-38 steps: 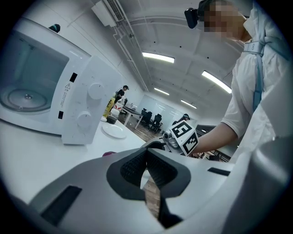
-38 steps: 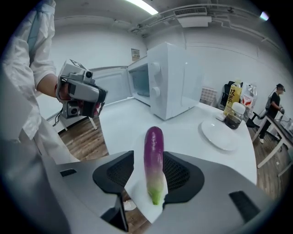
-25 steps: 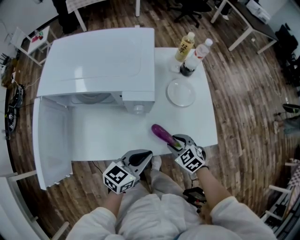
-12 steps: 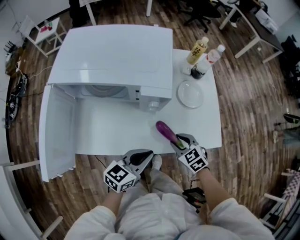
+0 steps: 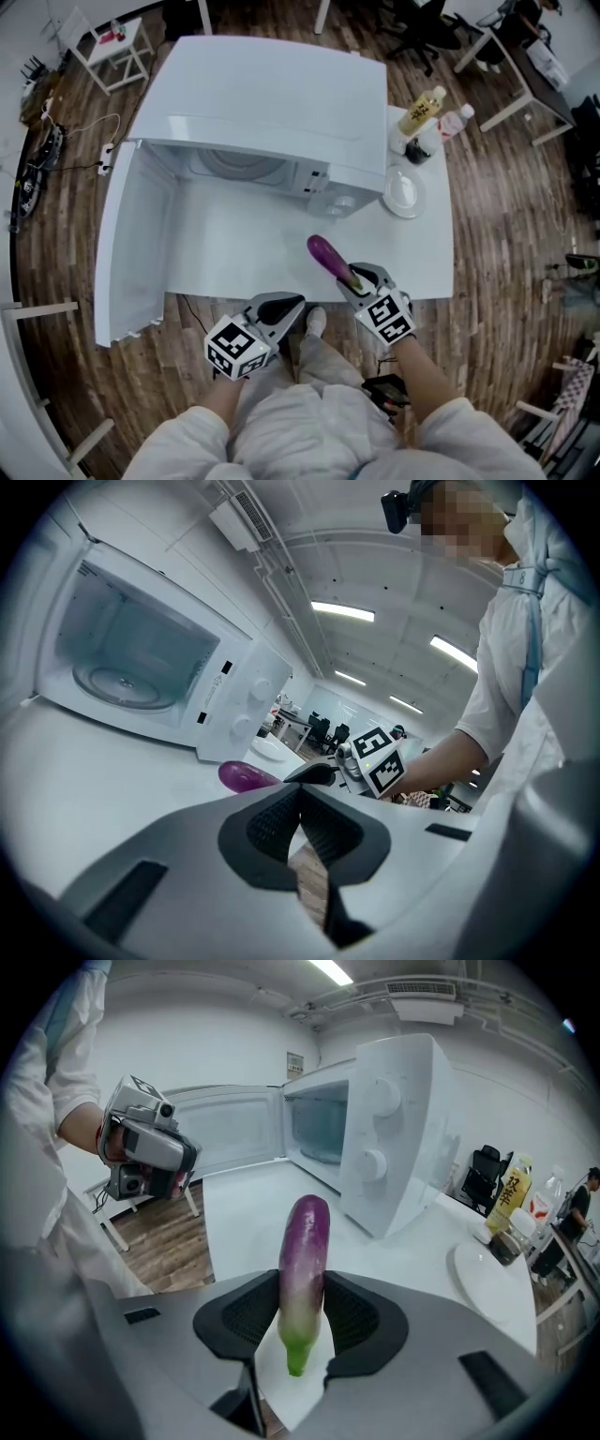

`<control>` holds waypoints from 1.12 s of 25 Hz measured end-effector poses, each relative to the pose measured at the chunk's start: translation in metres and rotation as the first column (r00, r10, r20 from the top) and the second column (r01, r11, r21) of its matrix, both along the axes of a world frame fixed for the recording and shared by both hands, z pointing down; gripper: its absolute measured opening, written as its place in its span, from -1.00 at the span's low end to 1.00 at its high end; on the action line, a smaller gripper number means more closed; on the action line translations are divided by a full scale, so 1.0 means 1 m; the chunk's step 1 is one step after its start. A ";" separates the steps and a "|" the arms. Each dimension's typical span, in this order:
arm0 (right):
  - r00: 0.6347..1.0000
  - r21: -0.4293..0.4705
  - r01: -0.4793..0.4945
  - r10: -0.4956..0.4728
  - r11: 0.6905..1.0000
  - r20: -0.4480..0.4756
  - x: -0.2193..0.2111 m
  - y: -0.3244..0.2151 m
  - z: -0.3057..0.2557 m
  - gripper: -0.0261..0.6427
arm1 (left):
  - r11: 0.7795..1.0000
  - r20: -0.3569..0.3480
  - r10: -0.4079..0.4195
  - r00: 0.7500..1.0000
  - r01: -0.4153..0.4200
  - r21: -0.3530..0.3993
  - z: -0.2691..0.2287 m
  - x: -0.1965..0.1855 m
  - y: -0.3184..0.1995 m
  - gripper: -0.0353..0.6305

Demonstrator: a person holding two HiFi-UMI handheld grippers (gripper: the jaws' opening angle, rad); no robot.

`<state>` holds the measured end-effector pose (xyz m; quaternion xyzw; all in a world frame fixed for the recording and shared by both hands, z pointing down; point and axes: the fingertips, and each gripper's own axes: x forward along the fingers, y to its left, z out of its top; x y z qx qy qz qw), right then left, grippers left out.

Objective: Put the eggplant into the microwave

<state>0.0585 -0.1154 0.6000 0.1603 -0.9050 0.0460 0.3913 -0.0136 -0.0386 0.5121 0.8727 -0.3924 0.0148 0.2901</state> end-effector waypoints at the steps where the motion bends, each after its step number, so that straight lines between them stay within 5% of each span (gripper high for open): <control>1: 1.000 0.002 0.007 -0.007 1.000 0.003 -0.007 0.001 -0.002 -0.42 | 1.000 -0.002 -0.008 1.000 0.008 0.001 -0.001 -0.005 0.002 -0.89; 17: 0.997 0.059 0.045 -0.048 0.997 0.054 -0.125 -0.001 -0.030 -0.42 | 0.994 -0.023 -0.105 0.994 0.106 0.035 -0.003 -0.082 0.027 -0.89; 28: 0.996 0.093 0.057 -0.064 0.994 0.068 -0.176 -0.018 -0.046 -0.42 | 0.965 -0.041 -0.232 0.972 0.235 0.118 -0.023 -0.136 -0.020 -0.89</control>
